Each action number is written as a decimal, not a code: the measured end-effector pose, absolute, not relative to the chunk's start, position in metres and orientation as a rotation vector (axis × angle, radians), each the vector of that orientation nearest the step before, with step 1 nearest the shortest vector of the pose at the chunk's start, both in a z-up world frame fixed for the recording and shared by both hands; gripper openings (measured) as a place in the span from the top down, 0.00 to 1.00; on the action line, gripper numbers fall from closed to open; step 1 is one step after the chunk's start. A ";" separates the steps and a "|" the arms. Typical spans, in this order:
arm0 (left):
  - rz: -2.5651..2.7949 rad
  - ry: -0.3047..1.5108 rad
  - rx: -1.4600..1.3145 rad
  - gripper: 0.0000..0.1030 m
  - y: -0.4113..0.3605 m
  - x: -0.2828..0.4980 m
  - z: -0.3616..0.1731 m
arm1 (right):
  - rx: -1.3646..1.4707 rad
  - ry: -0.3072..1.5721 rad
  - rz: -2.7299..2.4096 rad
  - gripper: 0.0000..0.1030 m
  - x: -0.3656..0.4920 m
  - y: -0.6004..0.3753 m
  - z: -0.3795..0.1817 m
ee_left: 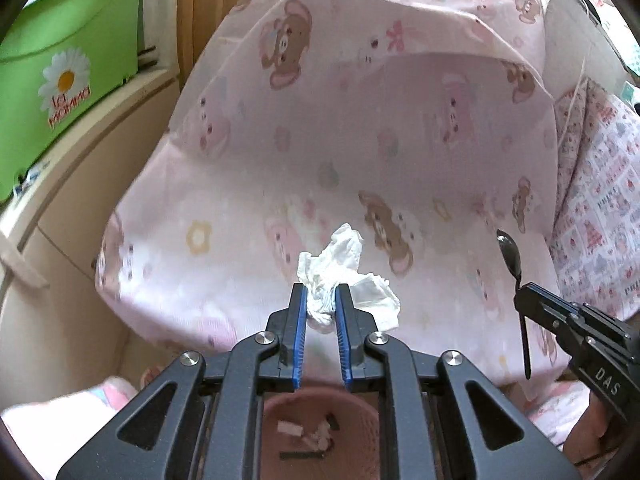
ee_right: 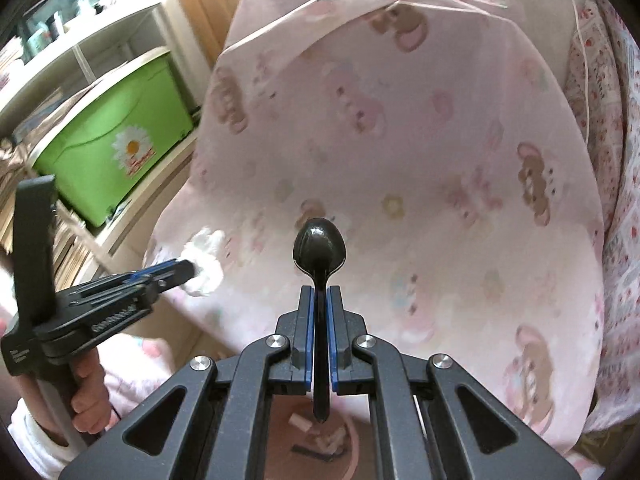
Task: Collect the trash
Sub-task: 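Carry the white tissue and black spoon down over the pink basket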
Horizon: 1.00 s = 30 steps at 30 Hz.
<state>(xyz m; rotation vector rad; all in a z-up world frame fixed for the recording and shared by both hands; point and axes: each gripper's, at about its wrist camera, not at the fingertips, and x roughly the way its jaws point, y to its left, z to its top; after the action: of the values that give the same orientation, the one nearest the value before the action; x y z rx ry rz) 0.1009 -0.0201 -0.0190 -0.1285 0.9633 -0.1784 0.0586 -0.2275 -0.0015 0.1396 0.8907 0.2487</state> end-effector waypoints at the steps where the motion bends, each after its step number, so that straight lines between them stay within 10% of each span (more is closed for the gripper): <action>1: -0.181 0.983 -0.126 0.87 -0.021 0.095 -0.024 | 0.146 0.900 0.259 0.94 0.052 -0.224 -0.003; 30: -0.220 1.495 -0.104 0.87 -0.037 0.046 -0.150 | 0.016 1.197 0.352 0.94 0.001 -0.162 -0.090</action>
<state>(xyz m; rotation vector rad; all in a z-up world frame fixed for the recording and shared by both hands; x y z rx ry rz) 0.0465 -0.0365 -0.1501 -0.1037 1.4953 -0.2196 0.0011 -0.1619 -0.0905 0.0157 1.1969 0.3521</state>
